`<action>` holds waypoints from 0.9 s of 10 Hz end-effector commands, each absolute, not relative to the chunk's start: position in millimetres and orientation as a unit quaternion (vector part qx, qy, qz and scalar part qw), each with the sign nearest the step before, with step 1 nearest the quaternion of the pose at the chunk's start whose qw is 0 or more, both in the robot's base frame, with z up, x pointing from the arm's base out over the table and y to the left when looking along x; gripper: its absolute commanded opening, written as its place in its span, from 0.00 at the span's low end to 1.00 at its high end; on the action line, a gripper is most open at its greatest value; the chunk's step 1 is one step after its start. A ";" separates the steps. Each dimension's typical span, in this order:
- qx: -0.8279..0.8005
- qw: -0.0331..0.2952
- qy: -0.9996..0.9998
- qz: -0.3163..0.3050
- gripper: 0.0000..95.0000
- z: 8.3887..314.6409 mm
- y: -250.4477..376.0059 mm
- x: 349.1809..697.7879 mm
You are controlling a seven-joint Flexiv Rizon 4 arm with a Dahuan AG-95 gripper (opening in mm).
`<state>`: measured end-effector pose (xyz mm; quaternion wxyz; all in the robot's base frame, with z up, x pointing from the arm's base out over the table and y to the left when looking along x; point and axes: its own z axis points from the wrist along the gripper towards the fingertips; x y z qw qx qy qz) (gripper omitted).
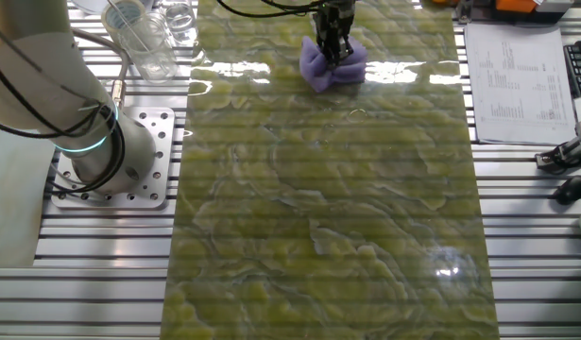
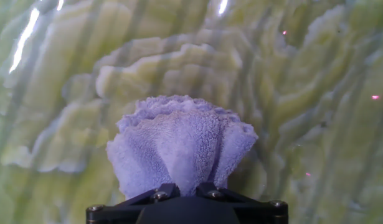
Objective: Clean the table with a cloth
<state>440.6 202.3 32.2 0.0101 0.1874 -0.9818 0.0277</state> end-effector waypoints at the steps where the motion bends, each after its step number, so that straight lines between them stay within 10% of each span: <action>1: 0.197 0.010 -0.980 0.026 0.00 33.7 194.5 440.5; 9: 0.217 0.019 -0.976 0.017 0.00 34.7 170.4 444.0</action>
